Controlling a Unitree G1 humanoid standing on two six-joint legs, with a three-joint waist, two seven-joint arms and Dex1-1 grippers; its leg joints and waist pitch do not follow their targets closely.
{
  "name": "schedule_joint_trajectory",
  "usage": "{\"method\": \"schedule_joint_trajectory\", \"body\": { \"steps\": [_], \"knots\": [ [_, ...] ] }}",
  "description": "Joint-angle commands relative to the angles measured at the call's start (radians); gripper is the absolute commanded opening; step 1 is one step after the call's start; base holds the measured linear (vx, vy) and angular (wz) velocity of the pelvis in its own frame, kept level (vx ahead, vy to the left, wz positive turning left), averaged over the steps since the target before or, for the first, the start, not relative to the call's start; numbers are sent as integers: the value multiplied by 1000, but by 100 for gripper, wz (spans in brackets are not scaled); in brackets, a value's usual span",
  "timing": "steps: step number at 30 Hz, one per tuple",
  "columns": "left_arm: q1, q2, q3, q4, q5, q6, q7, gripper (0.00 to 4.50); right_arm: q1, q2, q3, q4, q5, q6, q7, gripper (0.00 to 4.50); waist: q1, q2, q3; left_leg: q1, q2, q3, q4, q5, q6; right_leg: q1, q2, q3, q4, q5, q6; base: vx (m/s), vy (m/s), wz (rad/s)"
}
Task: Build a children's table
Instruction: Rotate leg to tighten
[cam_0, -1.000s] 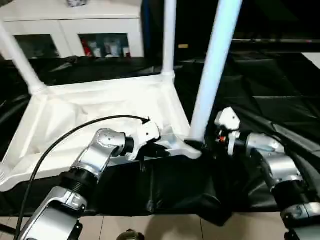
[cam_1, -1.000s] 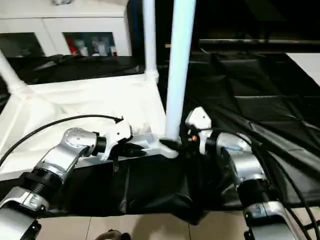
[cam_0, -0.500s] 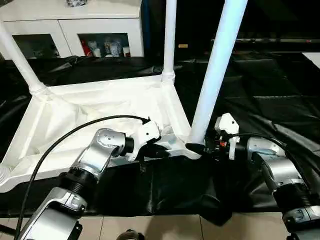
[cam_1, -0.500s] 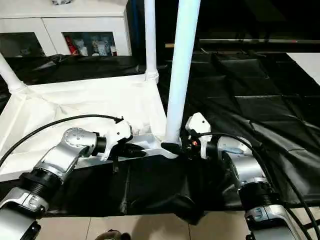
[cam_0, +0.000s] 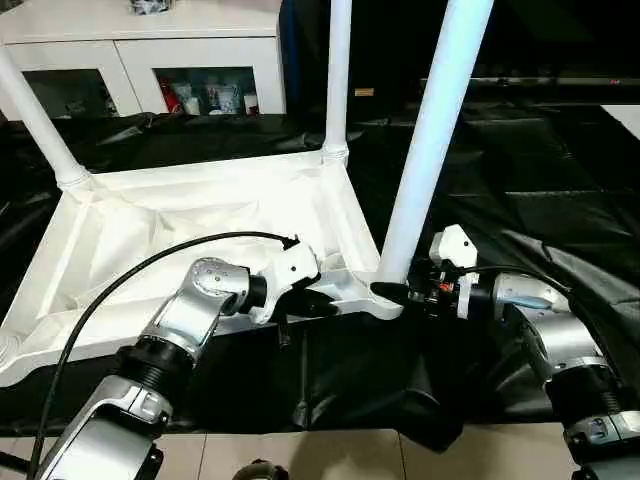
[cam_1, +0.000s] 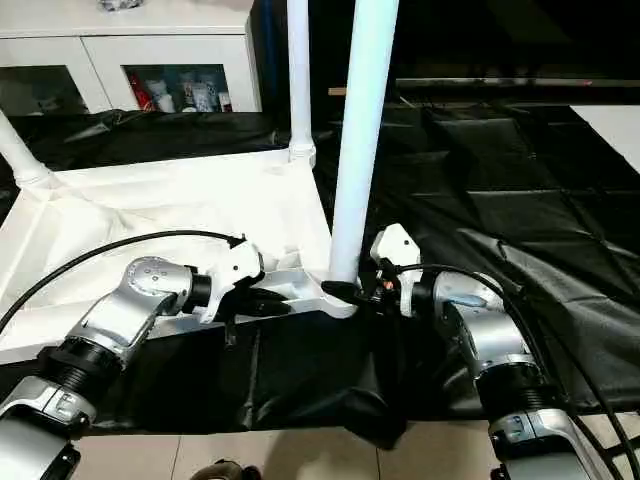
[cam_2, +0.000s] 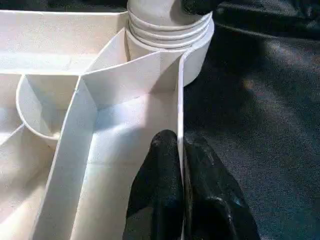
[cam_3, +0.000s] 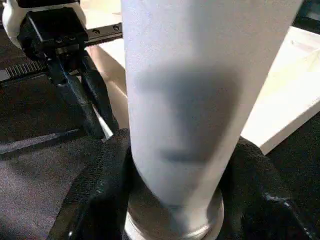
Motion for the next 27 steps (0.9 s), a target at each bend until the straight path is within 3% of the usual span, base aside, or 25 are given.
{"method": "schedule_joint_trajectory", "body": {
  "steps": [1,4,9,12,20,25,27],
  "knots": [
    [1,-6,9,-40,-33,-6,-18,0,3,13,23,23,-36,-3,-17,212,0,-15,-68,29,62,-30,-68,-219,63,39,-66,41,-73,-198,-245,0,0,0],
    [-2,-6,8,-38,-31,-6,-17,0,-4,18,13,27,-14,28,-6,279,0,-15,-68,30,62,-30,-68,-223,62,39,-65,41,-73,-201,-246,0,0,0],
    [-2,-3,9,-40,-31,-4,-17,0,0,16,23,13,0,60,30,322,2,-16,-69,30,62,-30,-67,-216,63,39,-66,40,-71,-194,-247,0,0,0],
    [2,-2,9,-46,-31,0,-16,0,1,16,35,19,-29,29,4,356,2,-17,-69,30,62,-30,-67,-214,63,40,-66,40,-71,-196,-246,0,0,0],
    [3,1,10,-47,-32,1,-15,0,-7,20,36,35,-44,17,-2,356,2,-17,-70,30,62,-30,-66,-204,64,39,-65,40,-69,-186,-247,0,0,0],
    [1,3,11,-45,-31,1,-14,0,-8,23,34,41,-39,15,-6,320,3,-17,-70,28,61,-29,-64,-199,70,40,-66,40,-69,-178,-250,0,0,0],
    [1,4,11,-45,-31,0,-14,0,-8,25,32,42,-40,14,-6,287,3,-17,-70,30,62,-30,-65,-206,67,40,-66,40,-70,-190,-247,0,0,0]
  ]
}}
